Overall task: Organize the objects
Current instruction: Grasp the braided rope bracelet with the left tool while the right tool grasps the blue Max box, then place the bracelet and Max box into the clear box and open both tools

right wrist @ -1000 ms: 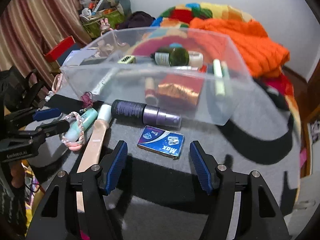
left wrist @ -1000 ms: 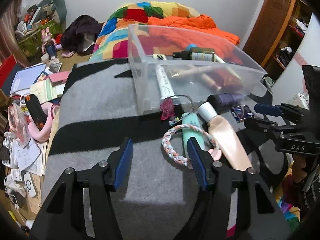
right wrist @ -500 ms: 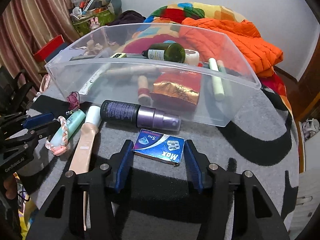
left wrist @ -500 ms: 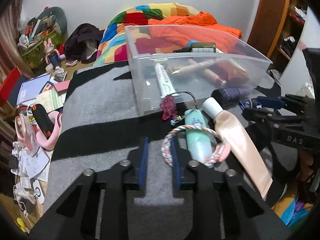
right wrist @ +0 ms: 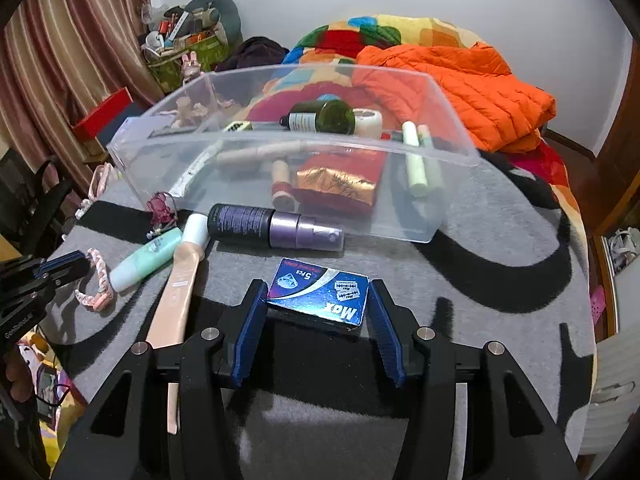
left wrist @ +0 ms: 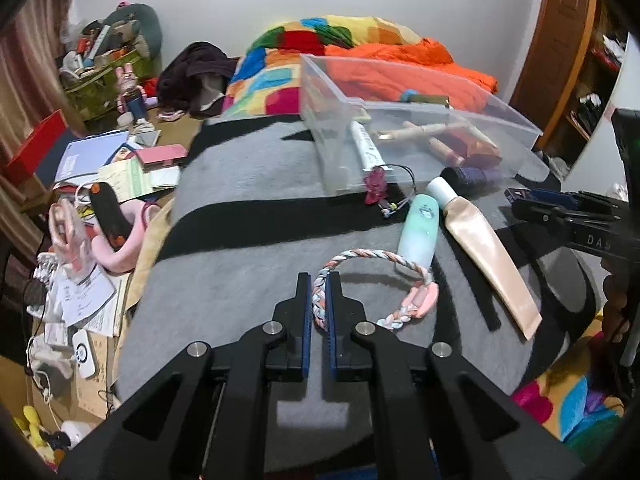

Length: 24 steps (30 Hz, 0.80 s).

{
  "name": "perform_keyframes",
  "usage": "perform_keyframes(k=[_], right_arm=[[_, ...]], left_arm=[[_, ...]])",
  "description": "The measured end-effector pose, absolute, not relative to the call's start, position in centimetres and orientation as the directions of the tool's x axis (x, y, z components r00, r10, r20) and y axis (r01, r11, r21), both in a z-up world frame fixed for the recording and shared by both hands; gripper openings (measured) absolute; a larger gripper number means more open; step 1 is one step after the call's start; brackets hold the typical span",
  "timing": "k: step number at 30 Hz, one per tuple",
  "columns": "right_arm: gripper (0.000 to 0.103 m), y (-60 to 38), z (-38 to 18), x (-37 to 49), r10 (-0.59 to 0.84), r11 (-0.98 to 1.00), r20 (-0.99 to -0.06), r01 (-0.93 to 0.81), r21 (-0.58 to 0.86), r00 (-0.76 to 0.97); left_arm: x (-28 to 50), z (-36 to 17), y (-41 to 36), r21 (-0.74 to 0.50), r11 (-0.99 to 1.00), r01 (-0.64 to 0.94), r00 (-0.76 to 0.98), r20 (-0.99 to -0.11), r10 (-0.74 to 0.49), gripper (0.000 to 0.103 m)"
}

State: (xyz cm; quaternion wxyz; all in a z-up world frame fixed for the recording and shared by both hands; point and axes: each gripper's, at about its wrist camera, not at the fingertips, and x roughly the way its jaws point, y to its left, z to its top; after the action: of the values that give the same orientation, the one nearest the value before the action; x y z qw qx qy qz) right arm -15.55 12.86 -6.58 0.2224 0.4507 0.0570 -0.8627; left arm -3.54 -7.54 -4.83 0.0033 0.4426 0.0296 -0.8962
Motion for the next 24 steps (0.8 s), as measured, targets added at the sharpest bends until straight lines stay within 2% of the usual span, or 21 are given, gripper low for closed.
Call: perform_keyframes(k=[10, 24], right_arm=[[0.047, 14.1, -2.8, -14.8, -0.37, -0.894, -0.739, 0.431, 0.119, -0.563], [0.047, 14.8, 1.7, -15.6, -0.403, -0.894, -0.657, 0.429, 0.132, -0.637]], left_arm=[[-2.6, -0.7, -7.3, -0.099, -0.995, 0.012, -0.704, -0.708, 0.062, 0.005], [-6.3, 3.9, -6.1, -0.155, -0.987, -0.034, -0.789, -0.603, 0.122, 0.005]])
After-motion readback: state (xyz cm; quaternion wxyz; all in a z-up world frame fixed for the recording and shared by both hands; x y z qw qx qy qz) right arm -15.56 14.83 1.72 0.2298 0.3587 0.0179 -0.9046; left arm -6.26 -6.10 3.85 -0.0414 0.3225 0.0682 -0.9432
